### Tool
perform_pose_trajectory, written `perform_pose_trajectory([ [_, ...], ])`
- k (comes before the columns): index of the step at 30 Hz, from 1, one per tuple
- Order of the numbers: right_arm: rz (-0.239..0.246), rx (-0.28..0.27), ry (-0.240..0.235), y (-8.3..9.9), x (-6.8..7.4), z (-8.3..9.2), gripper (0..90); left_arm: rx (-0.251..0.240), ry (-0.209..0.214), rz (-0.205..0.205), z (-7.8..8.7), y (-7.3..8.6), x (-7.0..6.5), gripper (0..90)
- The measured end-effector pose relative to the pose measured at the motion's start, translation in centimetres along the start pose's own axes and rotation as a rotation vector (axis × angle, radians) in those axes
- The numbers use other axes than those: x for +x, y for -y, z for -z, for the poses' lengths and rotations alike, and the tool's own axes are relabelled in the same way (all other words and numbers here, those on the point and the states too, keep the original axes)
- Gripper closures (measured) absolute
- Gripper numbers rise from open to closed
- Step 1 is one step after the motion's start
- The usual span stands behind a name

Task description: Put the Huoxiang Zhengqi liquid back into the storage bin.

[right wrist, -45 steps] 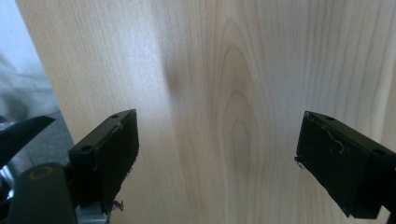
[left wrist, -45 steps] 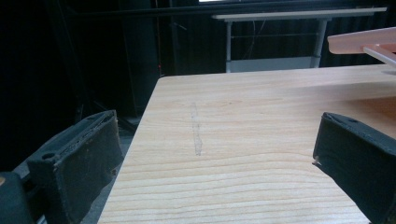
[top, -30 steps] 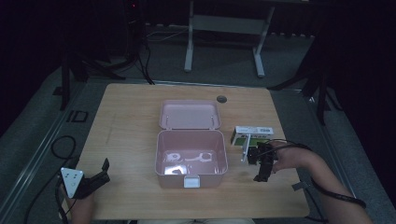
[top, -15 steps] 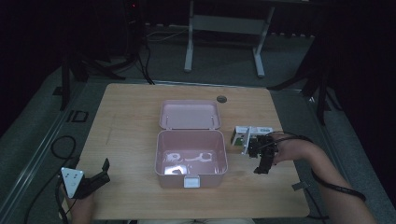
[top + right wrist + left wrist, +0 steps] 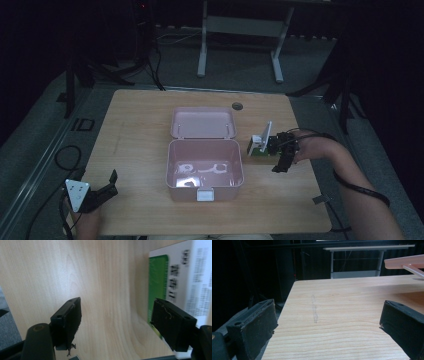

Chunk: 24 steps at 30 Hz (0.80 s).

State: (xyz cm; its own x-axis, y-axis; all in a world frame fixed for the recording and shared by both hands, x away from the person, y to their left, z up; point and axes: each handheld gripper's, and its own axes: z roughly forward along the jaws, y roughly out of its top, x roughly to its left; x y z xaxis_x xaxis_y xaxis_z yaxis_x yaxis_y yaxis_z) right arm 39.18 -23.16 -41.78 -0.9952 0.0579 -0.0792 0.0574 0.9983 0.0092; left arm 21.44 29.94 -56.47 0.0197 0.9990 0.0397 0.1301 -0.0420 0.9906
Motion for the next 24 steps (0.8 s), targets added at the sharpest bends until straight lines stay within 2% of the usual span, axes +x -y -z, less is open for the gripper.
perform_pose_trajectory([
  [6,0.020,0.002,0.038,-0.1,-1.4,0.8,25.2,-0.001,-0.002,0.001,0.0,0.0,0.0,1.0],
  [12,0.013,0.015,0.053,-0.3,-3.2,1.2,30.4,0.001,0.002,0.003,0.0,0.0,0.0,1.1],
  [17,0.006,0.022,0.063,-0.3,-4.5,1.0,31.3,-0.002,0.005,0.005,0.0,0.0,0.0,1.0],
  [24,0.015,0.036,0.061,-0.4,-5.9,0.3,37.5,-0.001,0.008,0.010,0.0,0.0,0.1,1.0],
])
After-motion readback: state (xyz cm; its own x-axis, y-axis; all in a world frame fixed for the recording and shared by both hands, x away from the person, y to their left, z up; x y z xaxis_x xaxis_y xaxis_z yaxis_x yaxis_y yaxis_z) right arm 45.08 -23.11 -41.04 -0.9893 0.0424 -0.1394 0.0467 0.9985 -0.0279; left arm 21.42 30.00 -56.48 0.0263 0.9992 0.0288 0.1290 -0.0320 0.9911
